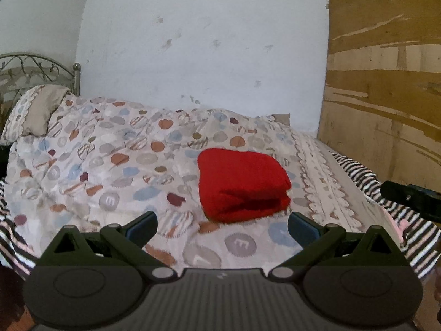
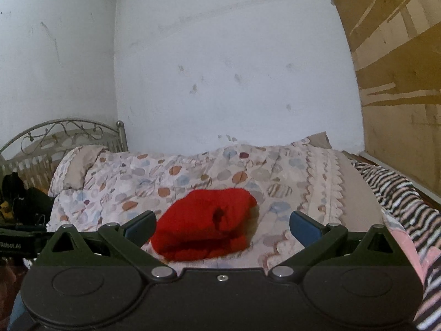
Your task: Fold small clothes
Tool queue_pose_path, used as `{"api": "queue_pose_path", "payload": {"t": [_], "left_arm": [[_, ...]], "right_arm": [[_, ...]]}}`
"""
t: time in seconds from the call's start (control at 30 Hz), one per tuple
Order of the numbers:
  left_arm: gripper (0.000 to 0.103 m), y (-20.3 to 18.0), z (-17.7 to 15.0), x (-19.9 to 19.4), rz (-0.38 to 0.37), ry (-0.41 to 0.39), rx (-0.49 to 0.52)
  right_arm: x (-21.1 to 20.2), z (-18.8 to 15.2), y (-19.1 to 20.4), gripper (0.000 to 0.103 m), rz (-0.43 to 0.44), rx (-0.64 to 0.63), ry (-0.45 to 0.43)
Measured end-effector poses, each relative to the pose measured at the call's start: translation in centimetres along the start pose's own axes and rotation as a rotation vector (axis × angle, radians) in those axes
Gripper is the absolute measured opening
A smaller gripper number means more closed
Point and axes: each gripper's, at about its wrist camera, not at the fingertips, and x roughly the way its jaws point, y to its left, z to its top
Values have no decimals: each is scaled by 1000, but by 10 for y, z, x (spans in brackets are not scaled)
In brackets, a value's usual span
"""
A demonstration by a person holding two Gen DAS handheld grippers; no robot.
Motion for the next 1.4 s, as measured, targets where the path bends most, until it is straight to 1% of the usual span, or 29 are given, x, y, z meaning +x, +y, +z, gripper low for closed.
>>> {"api": "queue_pose_path", "payload": {"t": [0.2, 0.47, 0.7, 1.4], "left_arm": [[103, -7, -27, -18, -12, 12, -15], [103, -13, -42, -18, -7, 26, 17], [103, -14, -45, -16, -2, 30, 21], [103, -11, -48, -16, 0, 33, 17]], "right_arm": [[-24, -26, 1, 103, -32, -39, 27], [-42, -44, 1, 103, -66, -52, 37], [-42, -45, 5, 103, -55, -80, 44], [-41, -49, 5, 103, -49, -64, 54]]}}
